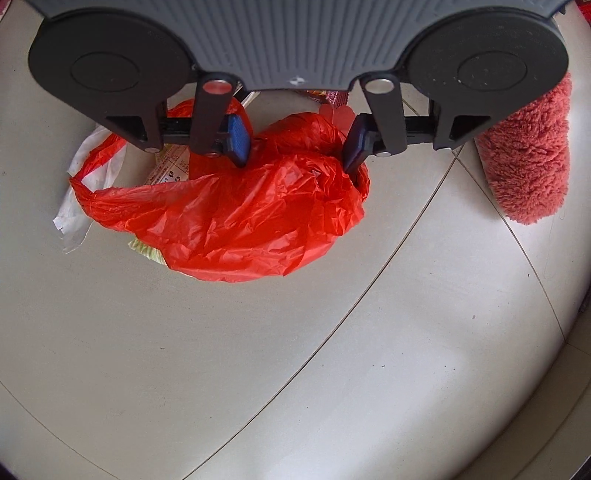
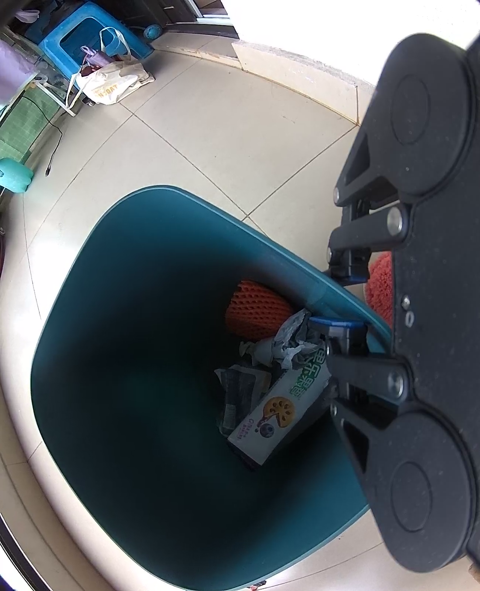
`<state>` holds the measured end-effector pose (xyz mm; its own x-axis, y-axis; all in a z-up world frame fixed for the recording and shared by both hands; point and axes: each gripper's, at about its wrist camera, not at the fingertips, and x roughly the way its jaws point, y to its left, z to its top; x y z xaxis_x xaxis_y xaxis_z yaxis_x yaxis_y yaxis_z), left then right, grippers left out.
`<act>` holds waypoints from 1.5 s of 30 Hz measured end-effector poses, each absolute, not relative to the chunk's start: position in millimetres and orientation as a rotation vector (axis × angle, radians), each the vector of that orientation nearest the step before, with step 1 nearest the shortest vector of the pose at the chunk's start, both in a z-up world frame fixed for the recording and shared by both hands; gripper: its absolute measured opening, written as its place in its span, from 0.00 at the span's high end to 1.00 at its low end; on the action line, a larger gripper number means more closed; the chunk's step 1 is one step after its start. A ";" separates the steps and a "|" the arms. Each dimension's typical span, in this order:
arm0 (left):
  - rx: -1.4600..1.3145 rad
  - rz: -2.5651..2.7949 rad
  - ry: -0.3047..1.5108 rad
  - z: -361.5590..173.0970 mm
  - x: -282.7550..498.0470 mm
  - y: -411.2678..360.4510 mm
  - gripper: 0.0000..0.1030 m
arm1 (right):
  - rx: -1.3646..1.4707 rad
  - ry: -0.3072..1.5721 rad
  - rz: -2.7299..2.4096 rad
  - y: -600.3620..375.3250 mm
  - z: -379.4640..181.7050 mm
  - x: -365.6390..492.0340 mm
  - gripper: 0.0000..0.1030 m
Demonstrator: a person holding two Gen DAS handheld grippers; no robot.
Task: Collect trash
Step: 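Lower the left gripper to the red plastic bag and grasp it, then carry the red plastic bag into the teal bin with the left gripper and release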
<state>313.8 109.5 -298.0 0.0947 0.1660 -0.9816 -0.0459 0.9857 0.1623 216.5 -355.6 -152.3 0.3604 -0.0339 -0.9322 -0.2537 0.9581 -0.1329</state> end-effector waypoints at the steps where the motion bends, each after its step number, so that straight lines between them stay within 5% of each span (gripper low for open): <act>1: 0.104 0.154 1.469 -293.1 312.0 107.7 0.51 | -0.272 1.197 0.145 -356.3 -151.9 216.1 0.84; 11: 0.105 0.098 1.403 -202.9 300.8 91.0 0.51 | -0.260 1.182 0.152 -361.4 -148.0 213.9 0.84; 28: 0.190 -0.359 1.120 3.5 266.3 -89.1 0.51 | -0.270 1.171 0.161 -360.4 -144.9 210.9 0.84; 34: 0.300 -0.491 1.051 24.2 259.4 -161.7 0.51 | -0.263 1.170 0.167 -361.7 -145.1 211.6 0.84; 45: 0.412 -0.521 1.103 -49.3 280.9 -249.0 0.51 | -0.271 1.164 0.172 -362.0 -145.2 210.7 0.84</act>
<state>280.9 -249.0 -49.3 0.3533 -0.1911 -0.9158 0.5862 0.8081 0.0575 210.7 -362.0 -145.2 0.3881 -0.0067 -0.9216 -0.2725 0.9544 -0.1217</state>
